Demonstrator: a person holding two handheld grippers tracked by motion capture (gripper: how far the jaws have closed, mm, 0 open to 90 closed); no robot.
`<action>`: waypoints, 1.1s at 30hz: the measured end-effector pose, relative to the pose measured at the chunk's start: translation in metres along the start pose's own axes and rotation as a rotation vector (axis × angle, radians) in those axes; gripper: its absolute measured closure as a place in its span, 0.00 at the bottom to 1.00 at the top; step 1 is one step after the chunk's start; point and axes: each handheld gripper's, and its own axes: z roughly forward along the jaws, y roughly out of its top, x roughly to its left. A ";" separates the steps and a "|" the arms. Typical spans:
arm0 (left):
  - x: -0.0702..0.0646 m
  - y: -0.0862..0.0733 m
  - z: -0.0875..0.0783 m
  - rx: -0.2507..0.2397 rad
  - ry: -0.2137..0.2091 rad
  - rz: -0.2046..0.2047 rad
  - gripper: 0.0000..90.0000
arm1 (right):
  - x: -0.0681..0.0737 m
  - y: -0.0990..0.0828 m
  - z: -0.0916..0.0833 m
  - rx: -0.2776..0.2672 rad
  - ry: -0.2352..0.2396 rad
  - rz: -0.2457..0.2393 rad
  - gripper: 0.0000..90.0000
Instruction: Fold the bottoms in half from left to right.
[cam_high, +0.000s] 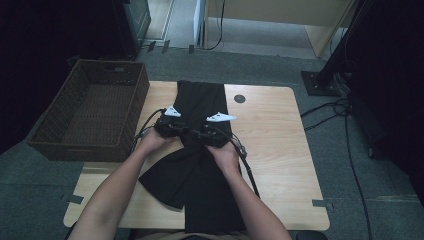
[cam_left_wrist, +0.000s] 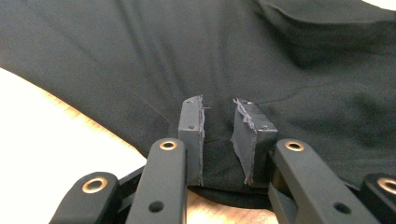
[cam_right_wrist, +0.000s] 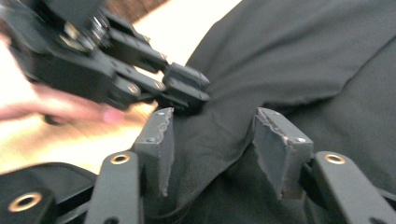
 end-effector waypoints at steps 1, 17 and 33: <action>0.000 0.000 0.000 -0.003 -0.003 -0.005 0.81 | 0.002 -0.002 0.004 0.022 -0.026 -0.012 0.51; -0.001 0.000 0.000 -0.013 -0.025 -0.023 0.72 | -0.013 -0.013 -0.020 0.057 -0.035 -0.052 1.00; -0.004 -0.007 -0.007 0.016 -0.045 0.025 0.75 | -0.031 -0.023 -0.046 0.006 -0.047 -0.011 1.00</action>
